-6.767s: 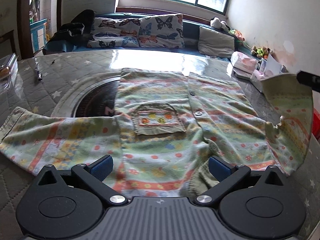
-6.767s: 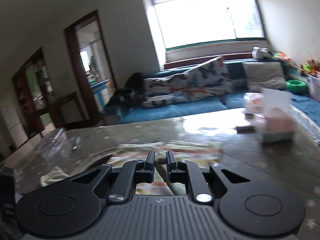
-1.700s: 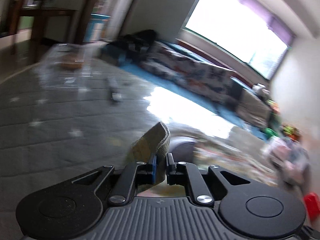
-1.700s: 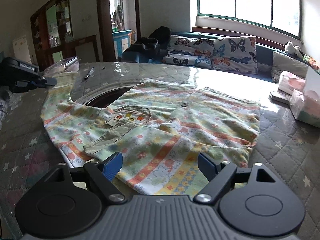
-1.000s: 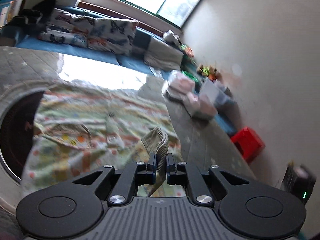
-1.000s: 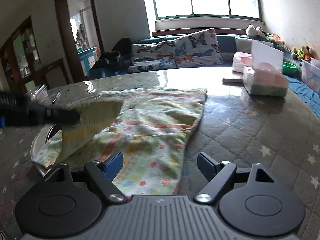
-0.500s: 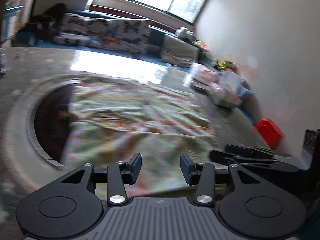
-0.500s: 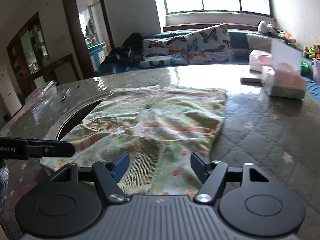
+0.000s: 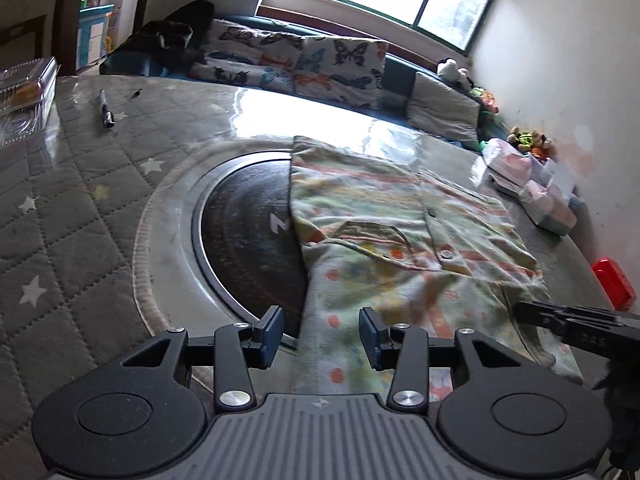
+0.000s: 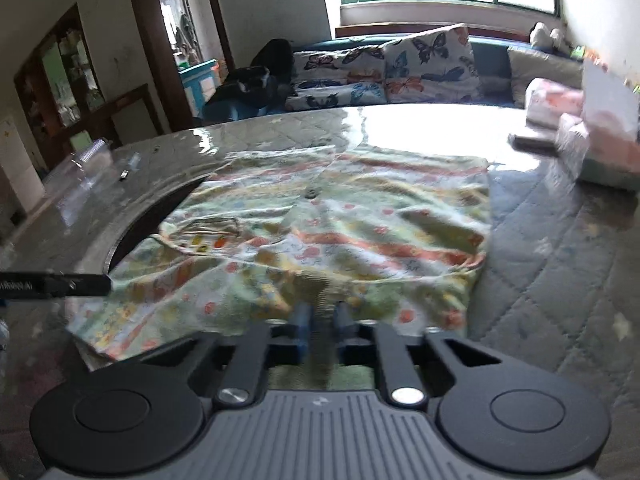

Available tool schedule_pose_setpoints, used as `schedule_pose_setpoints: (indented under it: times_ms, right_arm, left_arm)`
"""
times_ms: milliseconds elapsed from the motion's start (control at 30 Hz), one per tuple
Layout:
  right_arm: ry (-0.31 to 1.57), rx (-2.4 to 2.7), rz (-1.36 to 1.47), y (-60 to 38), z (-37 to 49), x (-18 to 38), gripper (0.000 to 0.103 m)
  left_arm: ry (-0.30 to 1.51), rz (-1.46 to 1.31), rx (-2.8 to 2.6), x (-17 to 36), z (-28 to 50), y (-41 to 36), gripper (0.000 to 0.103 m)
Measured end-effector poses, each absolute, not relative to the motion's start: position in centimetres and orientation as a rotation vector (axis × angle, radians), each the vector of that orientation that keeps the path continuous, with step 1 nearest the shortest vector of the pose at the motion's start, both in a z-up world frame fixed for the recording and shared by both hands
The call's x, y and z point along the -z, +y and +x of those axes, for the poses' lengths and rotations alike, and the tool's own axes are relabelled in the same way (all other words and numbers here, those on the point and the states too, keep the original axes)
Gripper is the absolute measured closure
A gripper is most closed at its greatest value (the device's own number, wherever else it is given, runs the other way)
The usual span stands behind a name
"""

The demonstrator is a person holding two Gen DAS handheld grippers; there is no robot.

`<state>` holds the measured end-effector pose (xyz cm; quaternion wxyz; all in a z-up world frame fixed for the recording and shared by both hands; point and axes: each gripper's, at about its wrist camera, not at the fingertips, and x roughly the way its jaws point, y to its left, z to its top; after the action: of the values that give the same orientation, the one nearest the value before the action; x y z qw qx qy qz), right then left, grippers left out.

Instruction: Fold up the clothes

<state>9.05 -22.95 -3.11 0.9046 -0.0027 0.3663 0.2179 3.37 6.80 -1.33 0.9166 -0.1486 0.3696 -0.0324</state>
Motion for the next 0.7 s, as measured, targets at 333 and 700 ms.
schedule_pose_setpoints:
  times_ms: [333, 700]
  right_arm:
    - [0.752, -0.426, -0.044, -22.5, 8.9, 3.0, 0.096]
    - [0.716, -0.445, -0.088, -22.0, 8.9, 1.9, 0.082]
  left_arm:
    - [0.742, -0.24, 0.151, 0.8, 7.5, 4.5, 0.073]
    - [0.749, -0.206, 0.135, 0.8, 7.1, 4.6, 0.08]
